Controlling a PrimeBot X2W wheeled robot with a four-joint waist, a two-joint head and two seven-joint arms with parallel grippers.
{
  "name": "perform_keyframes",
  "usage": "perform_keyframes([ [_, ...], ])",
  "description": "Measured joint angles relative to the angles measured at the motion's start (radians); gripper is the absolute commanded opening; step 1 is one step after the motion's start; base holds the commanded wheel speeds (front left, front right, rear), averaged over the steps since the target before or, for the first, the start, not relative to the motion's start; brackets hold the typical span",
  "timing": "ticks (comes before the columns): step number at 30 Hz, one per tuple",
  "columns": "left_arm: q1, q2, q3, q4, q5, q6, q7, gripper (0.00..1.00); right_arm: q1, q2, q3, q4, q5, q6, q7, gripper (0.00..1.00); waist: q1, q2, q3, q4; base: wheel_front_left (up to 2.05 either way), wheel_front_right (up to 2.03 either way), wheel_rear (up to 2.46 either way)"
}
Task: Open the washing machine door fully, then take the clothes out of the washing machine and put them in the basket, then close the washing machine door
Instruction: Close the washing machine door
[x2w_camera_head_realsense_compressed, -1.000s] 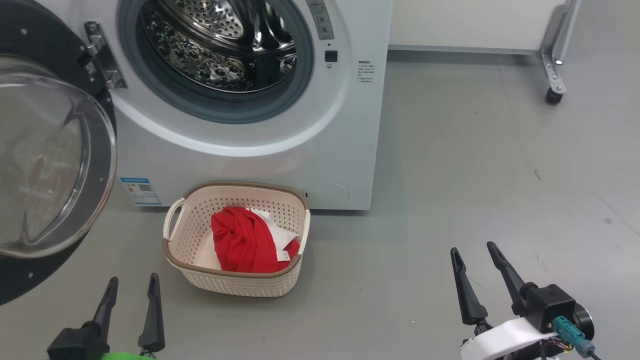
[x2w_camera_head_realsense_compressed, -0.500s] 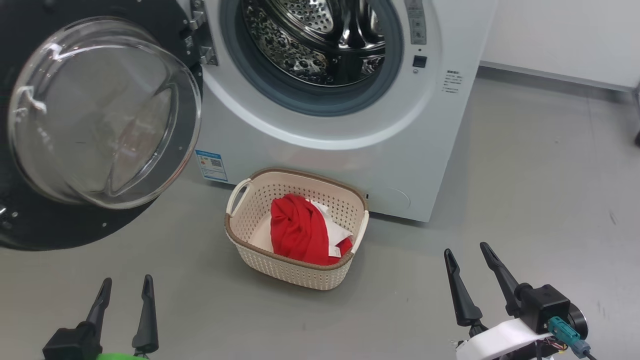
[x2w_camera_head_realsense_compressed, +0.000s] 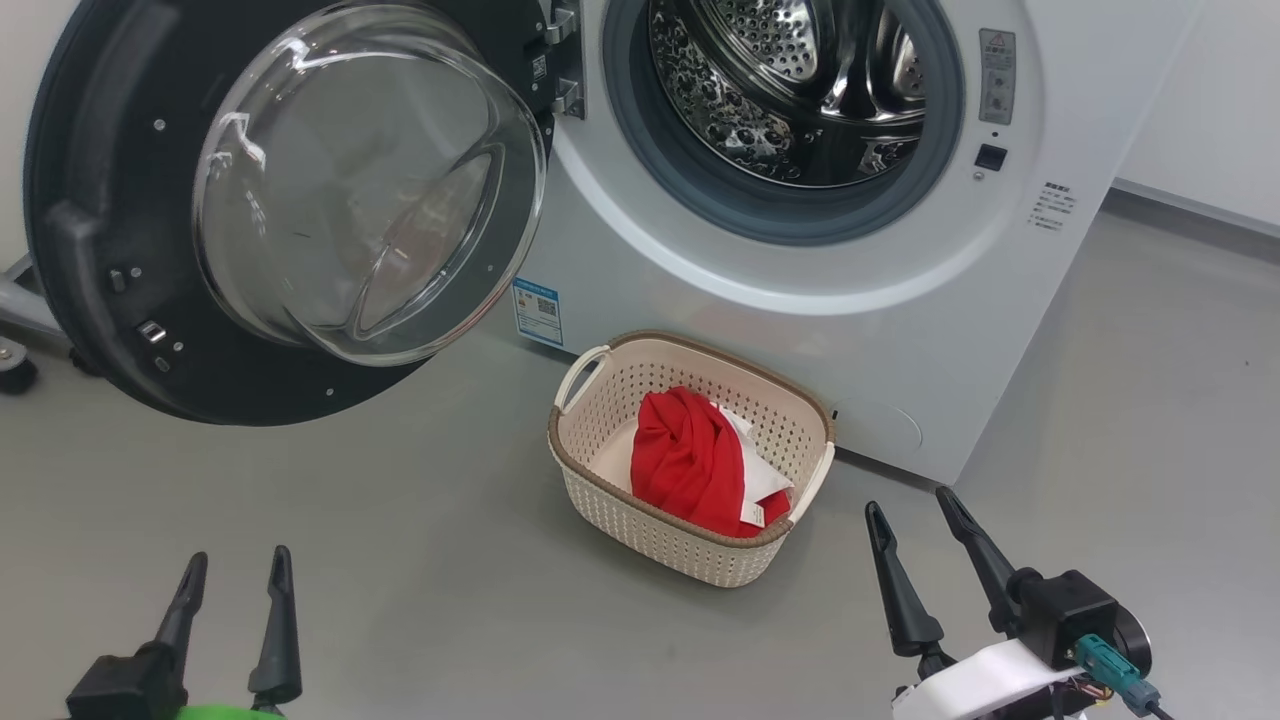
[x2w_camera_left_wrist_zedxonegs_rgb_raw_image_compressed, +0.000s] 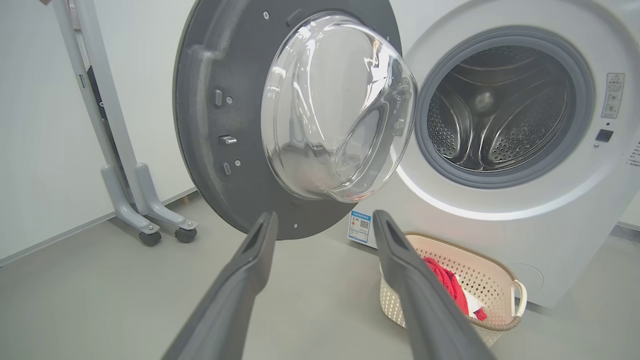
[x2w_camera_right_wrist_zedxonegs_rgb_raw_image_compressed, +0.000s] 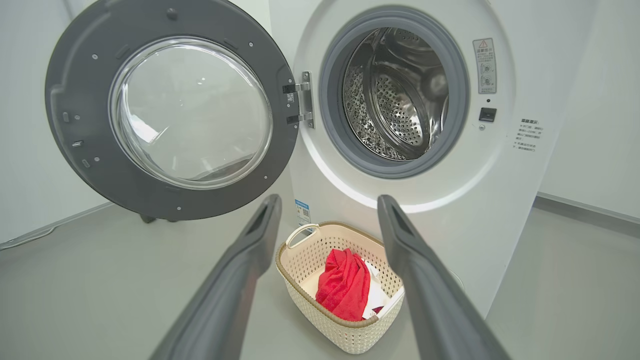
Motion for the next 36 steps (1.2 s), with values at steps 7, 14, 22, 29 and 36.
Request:
perform_keyframes([
  [7,0.0,0.004,0.04,-0.024,-0.002,0.01,0.0,1.0,-0.04,0.001,0.041,0.011,0.0,0.009,0.0,1.0,0.0,0.0,0.014,0.042,0.0,0.0,0.0],
  [14,0.001,0.004,0.052,-0.043,-0.003,0.017,0.0,1.0,-0.046,0.001,0.052,0.024,0.0,0.009,0.0,1.0,0.0,0.0,0.022,0.048,0.0,0.0,0.0],
  [22,0.003,0.003,0.055,-0.048,-0.003,0.017,0.0,1.0,-0.064,0.001,0.052,0.036,0.001,0.009,0.0,1.0,0.0,0.0,0.027,0.051,0.0,0.0,0.0],
  [29,0.003,0.003,0.05,-0.047,-0.003,0.017,0.0,1.0,-0.064,0.001,0.051,0.041,0.001,0.009,0.0,1.0,0.0,0.0,0.025,0.049,0.0,0.0,0.0],
  [36,0.003,0.003,0.042,-0.047,-0.003,0.017,0.0,1.0,-0.064,0.001,0.05,0.041,0.002,0.009,0.0,1.0,0.0,0.0,0.021,0.045,0.0,0.0,0.0],
])
